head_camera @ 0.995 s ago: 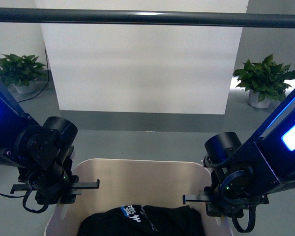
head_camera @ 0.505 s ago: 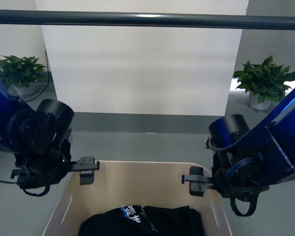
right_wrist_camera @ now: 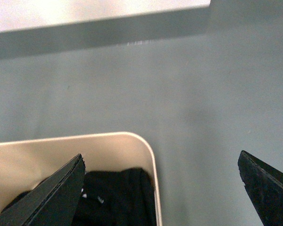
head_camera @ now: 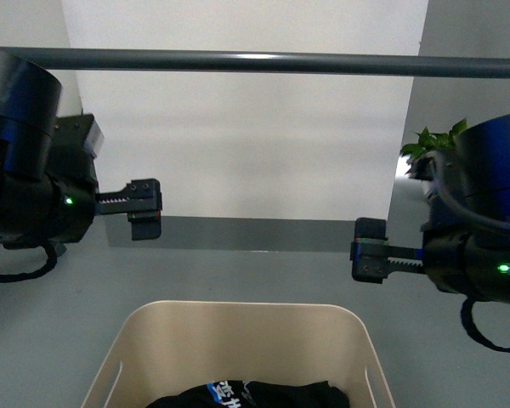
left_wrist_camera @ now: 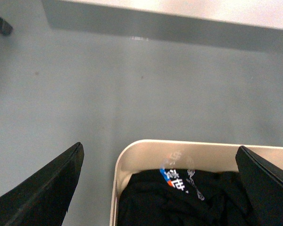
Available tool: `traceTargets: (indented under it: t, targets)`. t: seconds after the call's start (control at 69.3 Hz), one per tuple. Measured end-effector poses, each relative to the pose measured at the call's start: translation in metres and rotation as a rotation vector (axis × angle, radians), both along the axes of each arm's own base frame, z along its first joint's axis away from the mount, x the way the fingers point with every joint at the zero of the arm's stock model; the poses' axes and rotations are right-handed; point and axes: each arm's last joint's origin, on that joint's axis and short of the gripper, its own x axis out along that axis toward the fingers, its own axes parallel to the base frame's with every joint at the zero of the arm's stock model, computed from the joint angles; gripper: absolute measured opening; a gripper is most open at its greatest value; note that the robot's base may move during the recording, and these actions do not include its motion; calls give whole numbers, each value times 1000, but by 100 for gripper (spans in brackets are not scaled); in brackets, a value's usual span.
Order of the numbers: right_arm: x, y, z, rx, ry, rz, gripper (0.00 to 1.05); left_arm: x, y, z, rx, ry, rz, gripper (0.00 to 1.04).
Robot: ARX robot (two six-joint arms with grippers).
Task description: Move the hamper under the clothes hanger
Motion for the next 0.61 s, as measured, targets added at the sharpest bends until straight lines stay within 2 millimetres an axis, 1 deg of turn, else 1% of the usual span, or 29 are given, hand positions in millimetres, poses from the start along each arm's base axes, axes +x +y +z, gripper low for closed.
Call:
traceTargets:
  t: [0.029,0.043,0.101,0.115,0.13,0.173,0.188,0.202,0.26,0.303,0.317,0.39,0.404,0.491,0.505,0.577,0.606]
  targets:
    - [-5,-1,6,-11,-31,-6,97,-6,0,4,1,-26,-4,98]
    - [-11,-2,11,-22,-63,-11,97,-12,0,9,3,-53,-10,98]
    - [-24,-4,23,-37,-131,-22,97,-26,0,16,12,-102,-20,97]
    - [-27,-5,25,-47,-147,-27,97,-29,0,20,18,-144,-13,95]
    - [-34,-6,31,-59,-182,-35,97,-37,0,24,33,-206,0,92]
    - [-44,-7,38,-68,-238,-35,95,-50,1,30,41,-288,13,86]
    - [-47,-8,41,-67,-262,-27,94,-55,1,31,41,-311,14,84]
    - [-54,-9,45,-62,-308,-8,91,-65,3,34,40,-354,13,81]
    - [-67,-13,50,-53,-385,21,84,-84,6,37,38,-416,9,74]
    - [-76,-16,52,-53,-422,32,78,-96,8,38,41,-447,5,68]
    - [-81,-18,51,-55,-433,38,75,-103,10,38,43,-459,6,65]
    - [-93,-25,48,-63,-437,41,66,-116,15,34,46,-465,6,56]
    - [-97,-28,45,-68,-431,41,62,-121,17,31,49,-460,9,52]
    - [-108,-36,36,-80,-406,38,52,-133,22,20,57,-430,17,42]
    - [-112,-38,34,-83,-400,37,48,-137,24,16,60,-421,18,38]
    - [-120,-44,31,-88,-395,33,40,-146,27,10,62,-407,15,29]
    - [-125,-46,30,-88,-396,32,34,-151,28,8,62,-406,12,24]
